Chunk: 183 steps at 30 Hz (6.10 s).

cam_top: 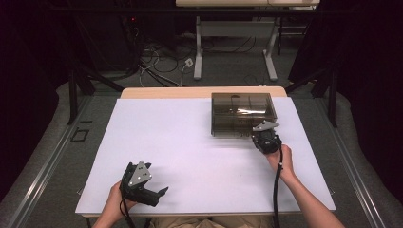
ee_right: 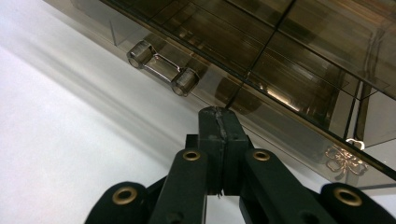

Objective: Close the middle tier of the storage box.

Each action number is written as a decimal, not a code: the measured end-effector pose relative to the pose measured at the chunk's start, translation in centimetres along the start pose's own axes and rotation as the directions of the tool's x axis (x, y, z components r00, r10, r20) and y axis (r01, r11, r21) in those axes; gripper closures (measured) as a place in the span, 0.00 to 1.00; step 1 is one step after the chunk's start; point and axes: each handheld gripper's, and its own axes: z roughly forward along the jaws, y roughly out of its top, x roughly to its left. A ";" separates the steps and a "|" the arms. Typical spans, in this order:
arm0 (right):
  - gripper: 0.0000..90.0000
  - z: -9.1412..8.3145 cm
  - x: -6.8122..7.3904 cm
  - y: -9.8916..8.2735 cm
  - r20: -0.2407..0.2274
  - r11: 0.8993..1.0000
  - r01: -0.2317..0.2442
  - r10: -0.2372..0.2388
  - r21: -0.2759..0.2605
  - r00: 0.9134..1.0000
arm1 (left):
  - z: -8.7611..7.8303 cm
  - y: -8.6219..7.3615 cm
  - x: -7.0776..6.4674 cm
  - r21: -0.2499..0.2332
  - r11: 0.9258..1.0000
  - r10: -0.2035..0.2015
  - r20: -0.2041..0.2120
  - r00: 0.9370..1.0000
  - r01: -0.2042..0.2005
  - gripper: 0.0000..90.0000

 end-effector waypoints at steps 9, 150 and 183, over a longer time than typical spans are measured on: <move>1.00 0.5 -0.1 0.2 0.009 1.000 -0.014 0.014 -0.001 1.000 | 0.0 0.0 0.0 -0.003 1.000 -0.004 0.000 1.000 0.004 0.00; 0.16 -5.7 1.2 -4.0 -0.161 0.993 -0.102 0.111 0.067 0.981 | 0.1 0.1 -0.1 0.003 1.000 0.002 0.000 1.000 -0.002 0.00; 0.00 -8.5 2.2 -6.5 -0.196 0.998 -0.062 0.067 0.030 0.978 | 0.2 0.1 -0.1 0.004 1.000 0.003 0.001 1.000 -0.003 0.00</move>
